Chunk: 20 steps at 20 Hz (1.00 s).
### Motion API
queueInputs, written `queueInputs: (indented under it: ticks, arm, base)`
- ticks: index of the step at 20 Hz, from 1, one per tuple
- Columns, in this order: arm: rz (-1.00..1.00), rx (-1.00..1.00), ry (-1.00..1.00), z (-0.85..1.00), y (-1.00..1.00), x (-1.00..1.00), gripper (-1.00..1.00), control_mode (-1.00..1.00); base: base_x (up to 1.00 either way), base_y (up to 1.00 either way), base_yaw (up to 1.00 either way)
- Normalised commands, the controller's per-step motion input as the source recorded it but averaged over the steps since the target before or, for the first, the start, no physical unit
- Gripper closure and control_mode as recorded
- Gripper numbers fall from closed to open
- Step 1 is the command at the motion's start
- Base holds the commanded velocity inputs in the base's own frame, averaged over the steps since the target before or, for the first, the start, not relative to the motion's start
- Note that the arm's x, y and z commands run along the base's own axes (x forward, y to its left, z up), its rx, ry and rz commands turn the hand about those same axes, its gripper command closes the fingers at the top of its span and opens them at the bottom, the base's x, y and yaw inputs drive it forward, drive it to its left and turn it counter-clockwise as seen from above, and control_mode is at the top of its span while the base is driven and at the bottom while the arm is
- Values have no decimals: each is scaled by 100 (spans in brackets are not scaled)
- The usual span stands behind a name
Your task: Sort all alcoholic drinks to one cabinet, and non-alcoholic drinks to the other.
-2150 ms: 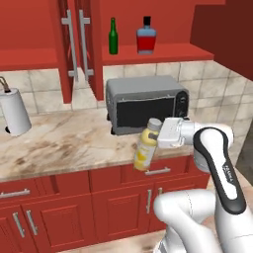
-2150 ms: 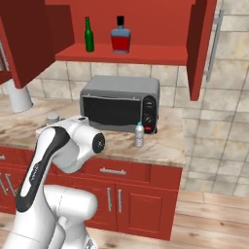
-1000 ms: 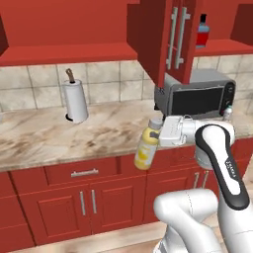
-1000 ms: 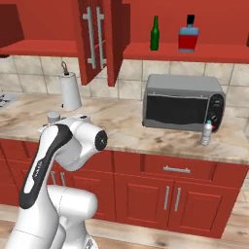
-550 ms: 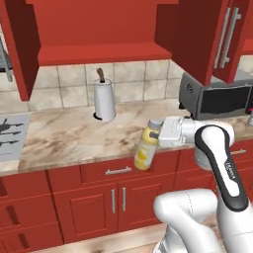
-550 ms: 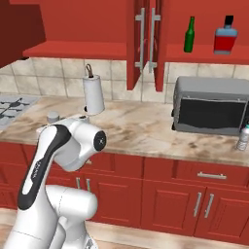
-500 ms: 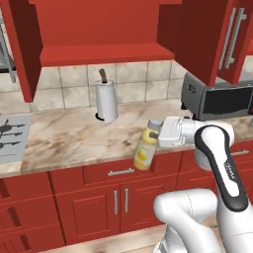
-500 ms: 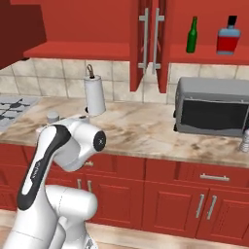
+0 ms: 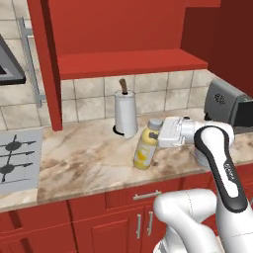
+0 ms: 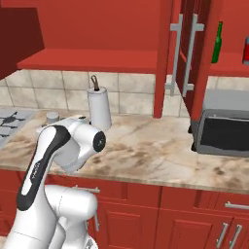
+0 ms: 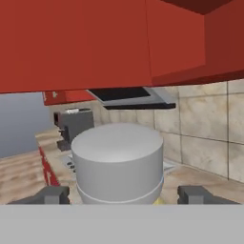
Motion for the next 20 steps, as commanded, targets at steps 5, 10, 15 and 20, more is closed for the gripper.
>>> queueInputs:
  ticks: [5,10,15,20]
  arm:
    - [0,0,0,0,0,0,100,100]
    - [0,0,0,0,0,0,100,100]
    - [0,0,0,0,0,0,100,100]
    - [0,-1,11,9,9,29,100,-100]
  base:
    - [72,39,-2]
    - [81,31,0]
    - [69,28,0]
    - [0,0,0]
